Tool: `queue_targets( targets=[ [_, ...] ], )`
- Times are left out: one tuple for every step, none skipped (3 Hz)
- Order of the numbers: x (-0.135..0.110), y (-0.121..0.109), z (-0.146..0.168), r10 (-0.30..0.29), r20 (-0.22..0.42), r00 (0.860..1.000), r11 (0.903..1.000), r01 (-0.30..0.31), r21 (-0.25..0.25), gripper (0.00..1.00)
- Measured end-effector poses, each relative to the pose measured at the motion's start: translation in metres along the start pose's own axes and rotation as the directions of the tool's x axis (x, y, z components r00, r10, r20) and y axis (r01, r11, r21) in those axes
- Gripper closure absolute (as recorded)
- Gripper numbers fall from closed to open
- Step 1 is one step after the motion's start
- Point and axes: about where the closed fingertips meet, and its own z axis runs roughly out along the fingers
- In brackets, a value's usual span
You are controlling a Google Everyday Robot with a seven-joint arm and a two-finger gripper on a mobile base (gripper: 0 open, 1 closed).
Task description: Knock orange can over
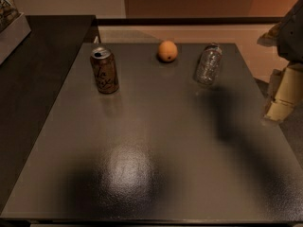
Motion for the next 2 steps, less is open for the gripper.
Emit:
queue_targets(
  targets=[
    [0.0, 0.0, 0.0, 0.0, 0.0, 1.0, 1.0, 0.0, 0.0, 0.0],
    [-0.0087, -0.0035, 0.0033, -0.002, 0.025, 1.0, 0.9999, 0.002, -0.011, 0.0]
  ],
)
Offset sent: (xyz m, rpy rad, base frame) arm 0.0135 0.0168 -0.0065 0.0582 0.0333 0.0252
